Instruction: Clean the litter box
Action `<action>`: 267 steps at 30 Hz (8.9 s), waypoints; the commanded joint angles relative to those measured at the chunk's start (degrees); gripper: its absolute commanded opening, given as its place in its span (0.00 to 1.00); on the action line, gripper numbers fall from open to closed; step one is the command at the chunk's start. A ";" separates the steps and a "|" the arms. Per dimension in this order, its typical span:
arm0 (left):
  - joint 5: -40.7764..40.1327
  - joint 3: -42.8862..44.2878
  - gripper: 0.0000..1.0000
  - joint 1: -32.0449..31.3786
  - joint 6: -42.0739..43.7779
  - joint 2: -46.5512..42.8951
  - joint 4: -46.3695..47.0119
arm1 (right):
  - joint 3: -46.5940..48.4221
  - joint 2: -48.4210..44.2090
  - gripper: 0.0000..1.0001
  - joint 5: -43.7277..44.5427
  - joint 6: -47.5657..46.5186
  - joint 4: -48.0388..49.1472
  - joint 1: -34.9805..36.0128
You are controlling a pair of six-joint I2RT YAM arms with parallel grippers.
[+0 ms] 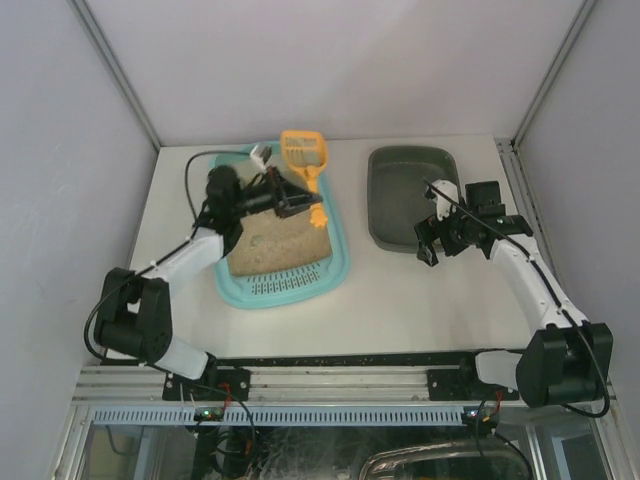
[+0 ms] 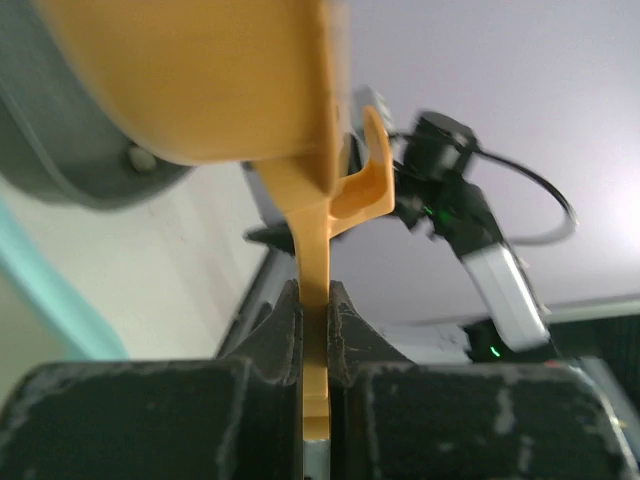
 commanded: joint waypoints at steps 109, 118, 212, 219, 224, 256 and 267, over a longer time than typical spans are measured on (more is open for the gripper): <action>-36.11 37.98 0.00 -2.17 37.85 14.95 -113.64 | 8.53 9.94 1.00 -16.34 -7.30 5.77 1.31; -42.55 33.94 0.00 -5.07 36.25 11.57 -117.30 | 5.81 7.89 1.00 -16.78 -7.04 7.19 0.05; -30.12 53.85 0.00 5.25 53.09 40.19 -105.63 | 47.49 44.44 0.99 -11.68 -48.36 0.37 5.97; -26.34 60.11 0.00 2.47 55.26 44.44 -105.68 | 55.49 50.88 0.99 -15.47 -53.49 -10.68 9.53; -22.67 60.74 0.00 1.15 56.53 44.12 -101.58 | 54.12 50.66 0.99 -18.06 -54.59 -11.74 11.92; -5.41 34.04 0.00 0.73 47.59 29.29 -58.29 | 46.38 44.61 0.98 -22.67 -51.95 -9.33 14.56; -5.53 26.00 0.00 0.74 48.78 21.43 -56.57 | 42.83 41.00 0.98 -19.94 -51.59 -7.22 15.17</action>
